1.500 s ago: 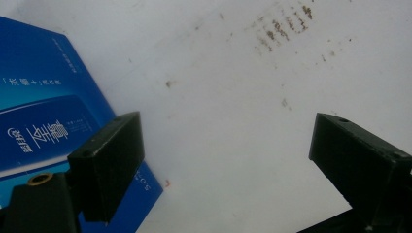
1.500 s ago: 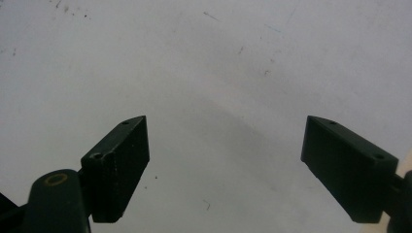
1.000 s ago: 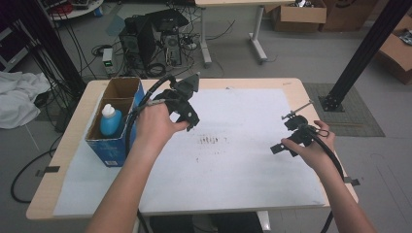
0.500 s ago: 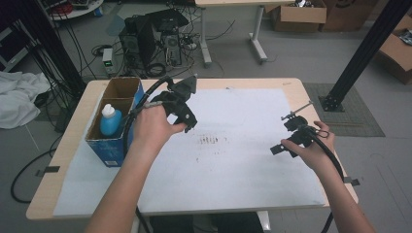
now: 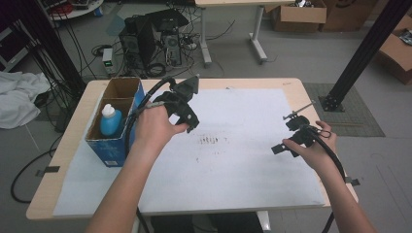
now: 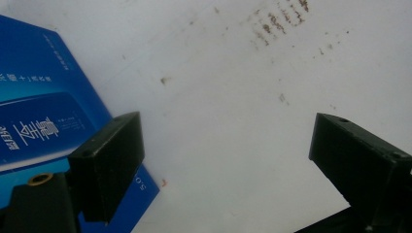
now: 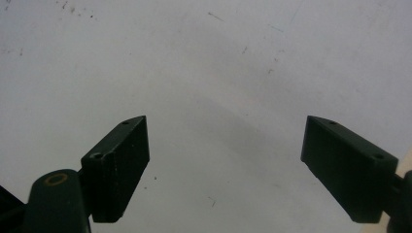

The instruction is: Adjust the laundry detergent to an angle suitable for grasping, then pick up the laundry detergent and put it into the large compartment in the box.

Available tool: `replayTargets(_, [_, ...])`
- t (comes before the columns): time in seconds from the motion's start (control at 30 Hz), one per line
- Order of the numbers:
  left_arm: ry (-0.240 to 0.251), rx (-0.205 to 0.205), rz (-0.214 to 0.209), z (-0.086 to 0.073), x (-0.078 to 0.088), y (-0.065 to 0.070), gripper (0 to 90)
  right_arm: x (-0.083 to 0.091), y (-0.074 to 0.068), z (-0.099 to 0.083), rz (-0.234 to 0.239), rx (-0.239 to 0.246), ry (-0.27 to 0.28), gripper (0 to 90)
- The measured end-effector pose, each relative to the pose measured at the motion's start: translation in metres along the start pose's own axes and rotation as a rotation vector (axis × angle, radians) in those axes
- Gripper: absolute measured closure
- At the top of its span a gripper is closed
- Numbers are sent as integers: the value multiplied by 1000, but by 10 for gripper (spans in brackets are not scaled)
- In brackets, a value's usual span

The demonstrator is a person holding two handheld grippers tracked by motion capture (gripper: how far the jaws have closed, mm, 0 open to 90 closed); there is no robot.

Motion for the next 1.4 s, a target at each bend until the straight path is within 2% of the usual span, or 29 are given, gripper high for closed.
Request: replayTargets(1.4, [-12, 4, 10, -4, -3, -6, 136, -2, -4, 5, 0, 9, -4, 178])
Point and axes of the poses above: each handheld gripper's, and its own axes: x roughly backward along the jaws, z roughly out of its top, y roughly to its right, the point moved 4 cm from there along -x, roughly forward along the jaws, and after that the axes turned 2 degrees about z, right-handed, at the moved point
